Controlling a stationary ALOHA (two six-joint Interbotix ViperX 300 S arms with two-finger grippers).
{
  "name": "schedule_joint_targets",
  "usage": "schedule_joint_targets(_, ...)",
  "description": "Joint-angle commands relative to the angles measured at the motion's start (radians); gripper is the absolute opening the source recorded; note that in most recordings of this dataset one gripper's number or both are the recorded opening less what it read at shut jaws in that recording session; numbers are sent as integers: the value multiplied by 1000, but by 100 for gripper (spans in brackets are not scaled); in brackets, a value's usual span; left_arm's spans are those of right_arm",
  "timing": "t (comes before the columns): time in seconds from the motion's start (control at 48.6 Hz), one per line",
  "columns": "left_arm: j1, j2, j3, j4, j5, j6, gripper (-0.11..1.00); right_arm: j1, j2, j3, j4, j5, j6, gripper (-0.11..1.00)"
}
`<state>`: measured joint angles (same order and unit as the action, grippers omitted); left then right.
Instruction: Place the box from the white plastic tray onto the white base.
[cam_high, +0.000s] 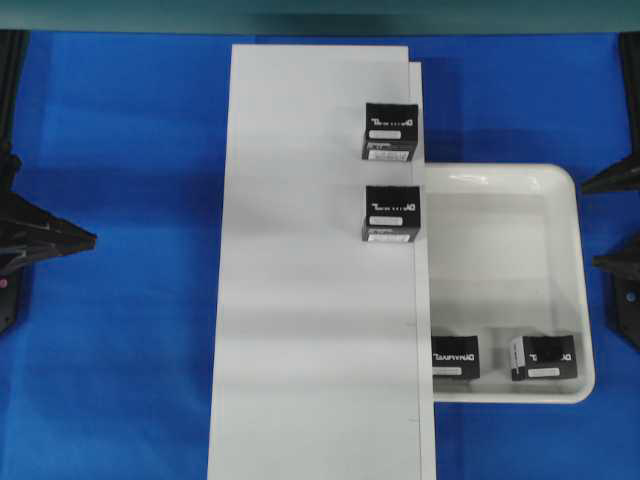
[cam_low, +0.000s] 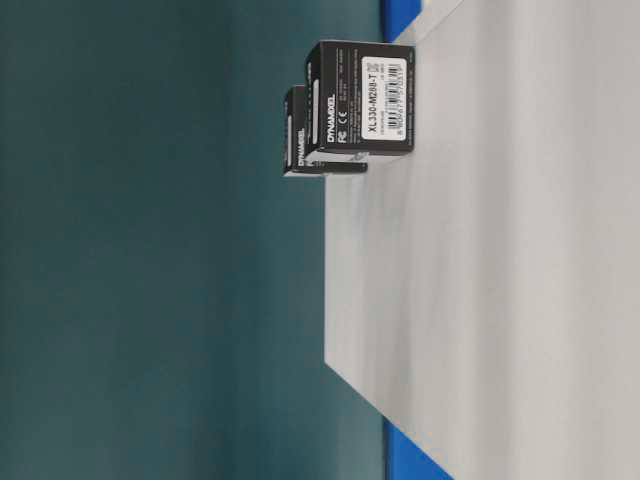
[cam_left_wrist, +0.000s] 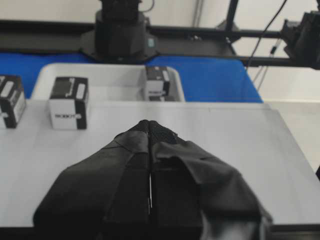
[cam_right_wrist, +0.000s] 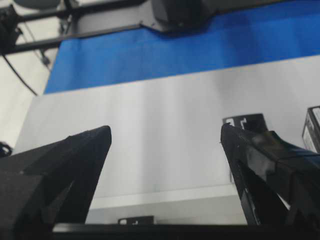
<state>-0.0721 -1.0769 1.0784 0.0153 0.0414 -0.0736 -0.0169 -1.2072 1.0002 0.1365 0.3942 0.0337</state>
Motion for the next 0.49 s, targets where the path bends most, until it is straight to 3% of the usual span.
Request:
schedule_joint_targets(0.0, -2, 5, -25, 2, -6, -3, -6, 2, -18, -5, 2, -5, -2, 96)
schedule_joint_targets(0.473, -2, 12, -20, 2, -6, 3, -6, 2, -41, 14, -3, 48, -2, 96)
